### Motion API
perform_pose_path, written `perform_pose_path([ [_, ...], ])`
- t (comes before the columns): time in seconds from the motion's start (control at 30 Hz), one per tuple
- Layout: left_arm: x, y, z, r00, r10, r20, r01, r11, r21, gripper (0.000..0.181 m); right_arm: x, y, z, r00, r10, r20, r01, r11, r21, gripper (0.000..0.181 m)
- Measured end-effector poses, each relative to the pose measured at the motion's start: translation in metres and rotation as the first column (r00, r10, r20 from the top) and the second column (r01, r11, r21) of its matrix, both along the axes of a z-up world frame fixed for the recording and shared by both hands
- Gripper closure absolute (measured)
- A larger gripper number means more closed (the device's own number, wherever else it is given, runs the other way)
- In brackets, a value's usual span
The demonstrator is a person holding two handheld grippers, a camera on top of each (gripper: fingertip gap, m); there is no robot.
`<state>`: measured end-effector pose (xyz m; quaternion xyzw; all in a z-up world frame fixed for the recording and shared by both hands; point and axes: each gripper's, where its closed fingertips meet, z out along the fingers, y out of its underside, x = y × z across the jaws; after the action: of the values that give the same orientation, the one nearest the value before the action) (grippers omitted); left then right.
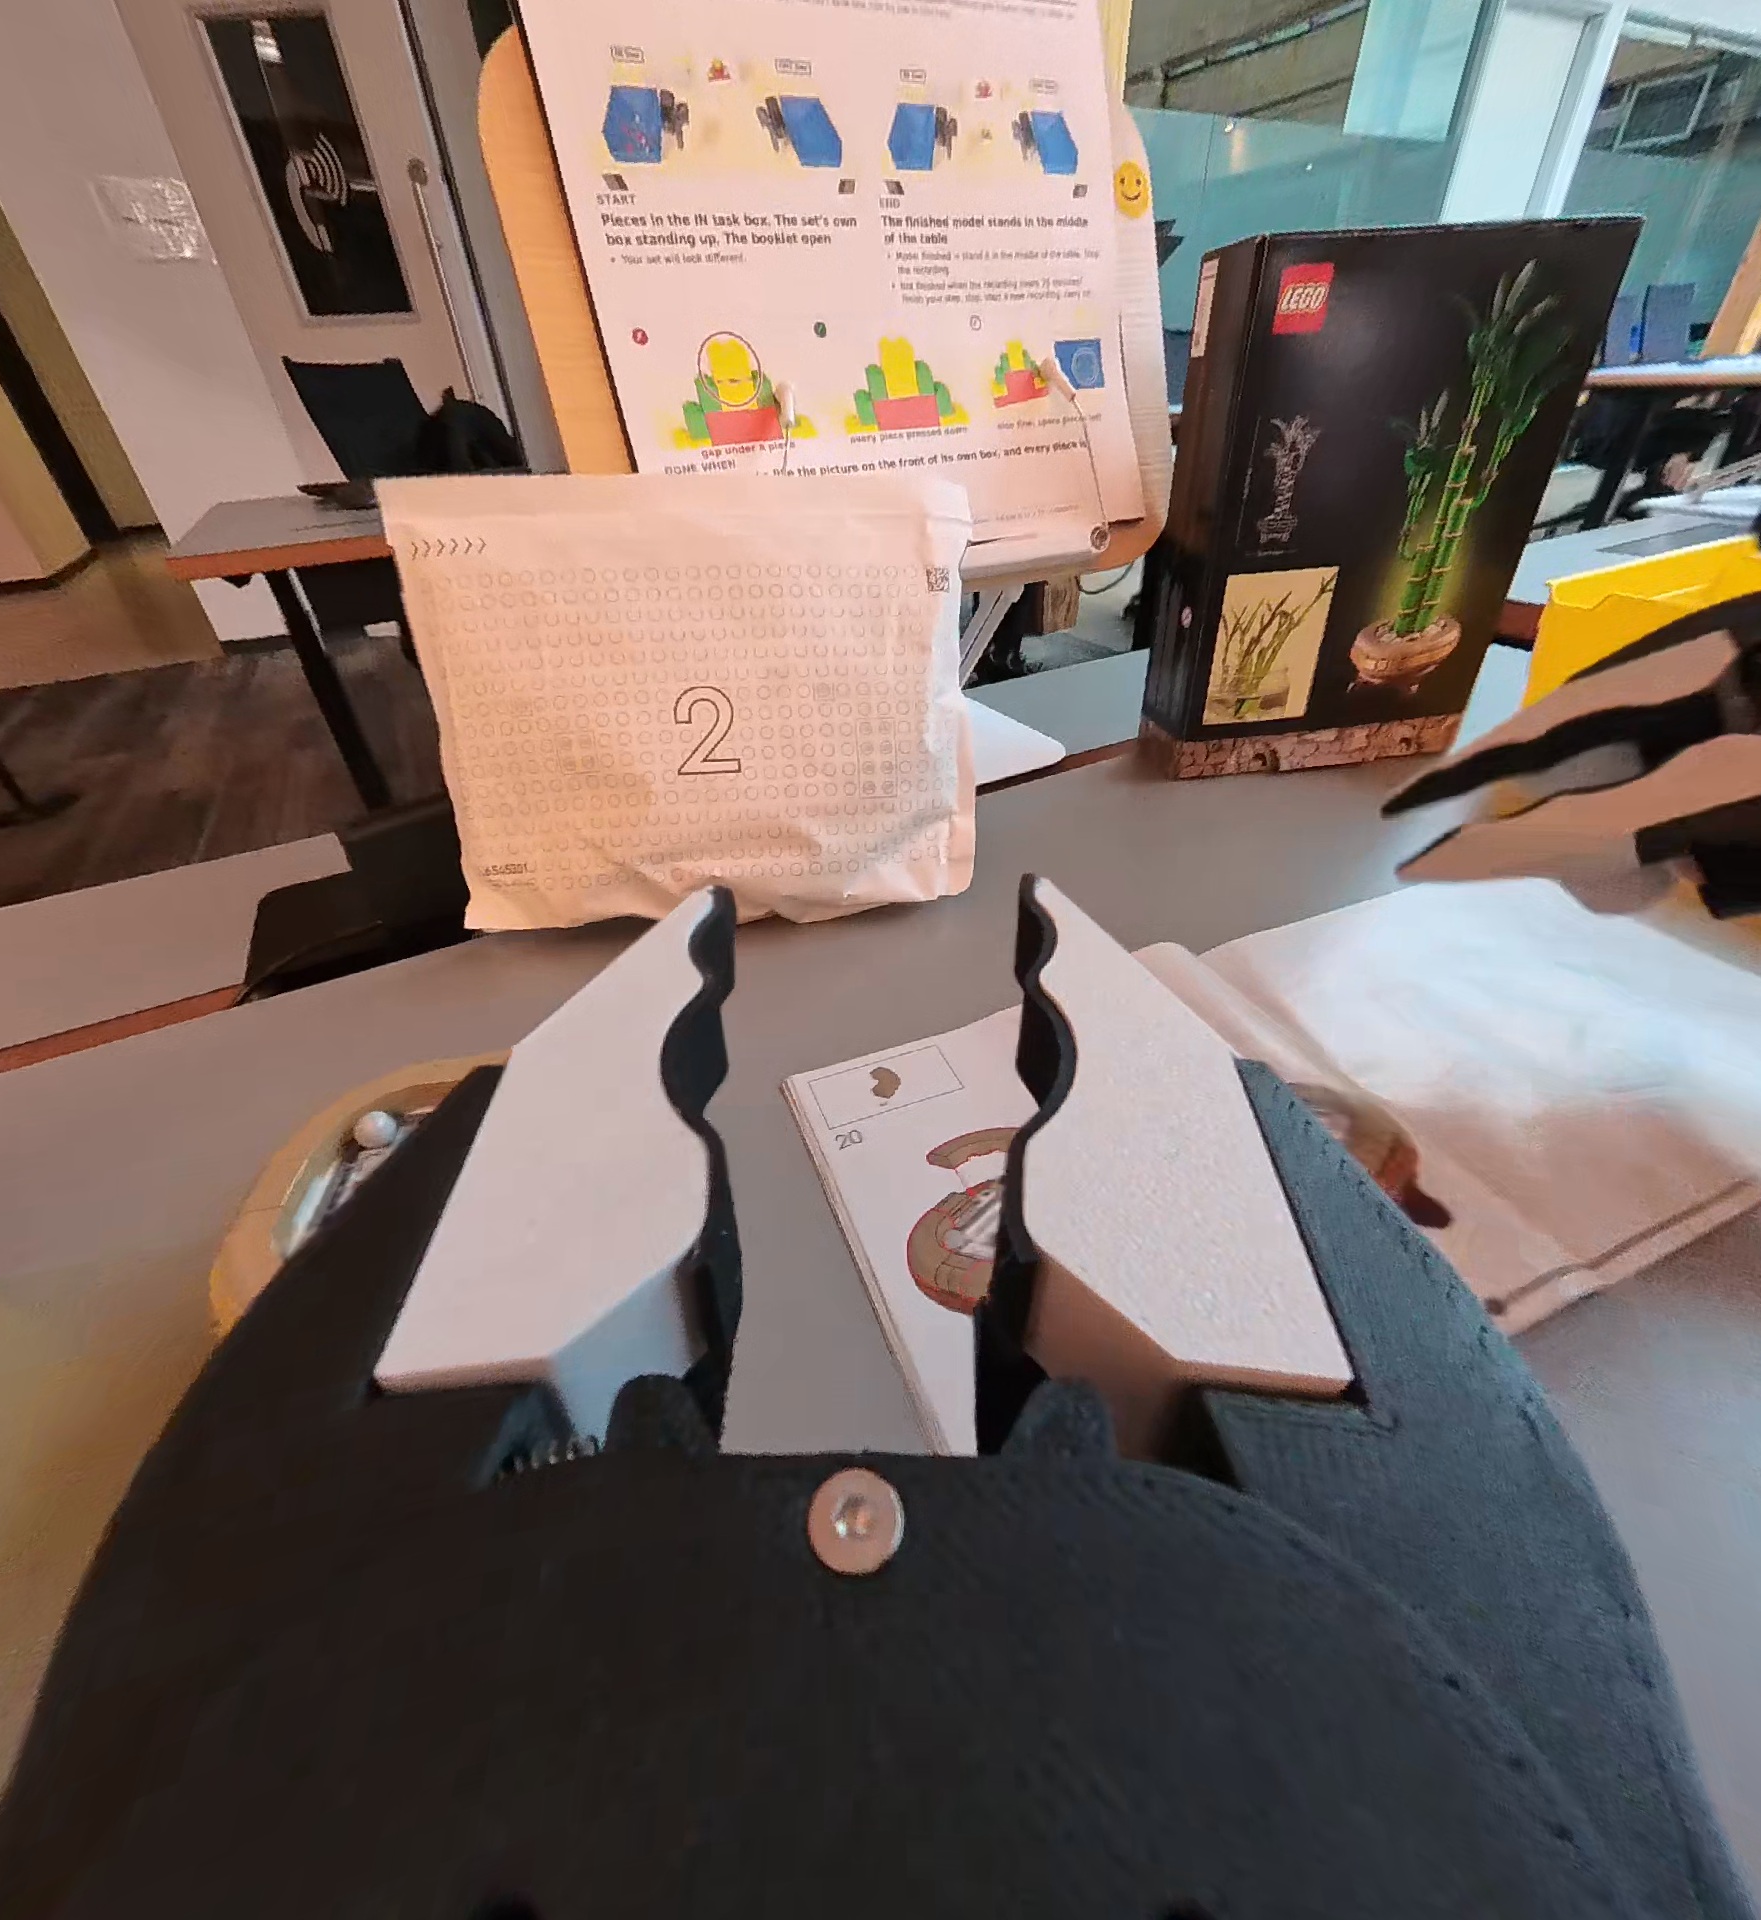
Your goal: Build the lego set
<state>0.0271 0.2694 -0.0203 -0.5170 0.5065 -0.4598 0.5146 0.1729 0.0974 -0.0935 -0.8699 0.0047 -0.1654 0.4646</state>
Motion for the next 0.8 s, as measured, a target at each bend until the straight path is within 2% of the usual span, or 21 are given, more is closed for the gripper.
perform_pose_path([
  [0.03, 0.000, 0.003, -0.002, 1.000, 0.016, -0.006, -0.016, 1.000, 0.023, 0.127, -0.011, 0.012, -0.015, 0.993, 0.016, -0.114, -0.022, 0.998, -0.051, 0.151],
  [0.07, 0.000, 0.005, -0.003, 0.999, 0.031, -0.008, -0.030, 0.998, 0.047, 0.126, -0.020, 0.020, -0.030, 0.984, 0.043, -0.171, -0.061, 0.993, -0.101, 0.152],
  [0.17, -0.005, 0.010, 0.004, 0.998, 0.060, 0.018, -0.061, 0.995, 0.080, 0.124, -0.017, 0.031, -0.056, 0.991, 0.053, -0.121, -0.073, 0.983, -0.168, 0.161],
  [0.23, -0.007, 0.012, 0.013, 0.996, 0.073, 0.056, -0.077, 0.994, 0.080, 0.125, -0.029, 0.036, -0.064, 0.979, 0.094, -0.179, -0.124, 0.978, -0.166, 0.171],
  [0.47, 0.009, 0.031, 0.066, 0.976, 0.129, 0.176, -0.132, 0.991, 0.004, 0.125, -0.037, 0.052, -0.064, 0.964, 0.152, -0.217, -0.177, 0.979, -0.099, 0.168],
  [0.57, 0.022, 0.035, 0.084, 0.972, 0.116, 0.203, -0.110, 0.993, -0.038, 0.122, -0.038, 0.056, -0.064, 0.961, 0.171, -0.216, -0.192, 0.978, -0.080, 0.168],
  [0.63, 0.024, 0.038, 0.082, 0.962, 0.133, 0.238, -0.123, 0.991, -0.053, 0.122, -0.031, 0.054, -0.060, 0.975, 0.156, -0.160, -0.169, 0.983, -0.069, 0.157],
  [0.73, 0.017, 0.028, 0.055, 0.968, 0.079, 0.239, -0.067, 0.996, -0.057, 0.122, -0.018, 0.045, -0.039, 0.989, 0.141, -0.049, -0.142, 0.990, -0.009, 0.156],
  [0.8, 0.008, 0.034, 0.044, 0.965, 0.104, 0.239, -0.095, 0.994, -0.047, 0.121, -0.008, 0.036, -0.023, 0.994, 0.108, -0.029, -0.107, 0.993, 0.050, 0.156],
])
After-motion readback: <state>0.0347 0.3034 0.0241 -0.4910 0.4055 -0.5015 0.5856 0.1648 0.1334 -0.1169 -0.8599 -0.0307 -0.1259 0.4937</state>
